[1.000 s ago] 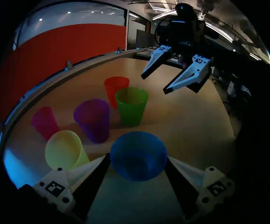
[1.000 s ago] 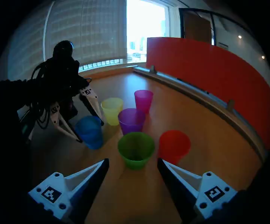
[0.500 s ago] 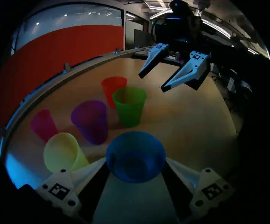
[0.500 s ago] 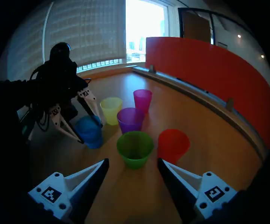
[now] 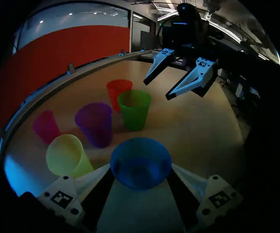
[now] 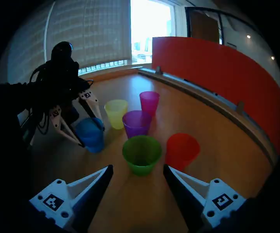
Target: Pour water
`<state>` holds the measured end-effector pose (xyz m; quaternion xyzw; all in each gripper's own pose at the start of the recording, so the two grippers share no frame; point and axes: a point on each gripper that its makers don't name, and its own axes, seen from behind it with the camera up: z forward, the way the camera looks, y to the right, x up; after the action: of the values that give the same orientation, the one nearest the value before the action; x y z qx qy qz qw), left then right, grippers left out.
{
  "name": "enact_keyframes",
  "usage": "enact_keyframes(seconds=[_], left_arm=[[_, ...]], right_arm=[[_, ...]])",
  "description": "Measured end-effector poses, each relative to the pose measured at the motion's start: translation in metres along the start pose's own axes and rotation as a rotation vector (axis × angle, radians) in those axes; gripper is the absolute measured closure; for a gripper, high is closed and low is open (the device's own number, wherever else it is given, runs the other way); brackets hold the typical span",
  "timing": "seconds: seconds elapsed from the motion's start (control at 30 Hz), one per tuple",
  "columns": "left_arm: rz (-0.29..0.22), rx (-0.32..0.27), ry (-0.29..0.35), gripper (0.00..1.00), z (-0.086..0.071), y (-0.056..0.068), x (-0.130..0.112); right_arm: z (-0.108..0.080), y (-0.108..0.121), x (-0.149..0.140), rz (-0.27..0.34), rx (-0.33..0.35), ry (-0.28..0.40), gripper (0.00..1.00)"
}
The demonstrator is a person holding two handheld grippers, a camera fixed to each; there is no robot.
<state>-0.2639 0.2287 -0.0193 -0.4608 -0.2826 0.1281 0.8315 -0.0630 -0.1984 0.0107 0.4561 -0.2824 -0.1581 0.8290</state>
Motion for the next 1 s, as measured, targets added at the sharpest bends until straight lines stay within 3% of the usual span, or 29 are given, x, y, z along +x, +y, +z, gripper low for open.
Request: enact_keyframes(seconds=[0.33, 1.0], left_arm=[[-0.007, 0.043, 0.008, 0.15, -0.015, -0.013, 0.004], [-0.021, 0.085, 0.027, 0.15, -0.035, -0.022, 0.005]], right_arm=[[0.017, -0.001, -0.001, 0.003, 0.01, -0.008, 0.0], [0.055, 0.005, 0.003, 0.0, 0.008, -0.021, 0.0]])
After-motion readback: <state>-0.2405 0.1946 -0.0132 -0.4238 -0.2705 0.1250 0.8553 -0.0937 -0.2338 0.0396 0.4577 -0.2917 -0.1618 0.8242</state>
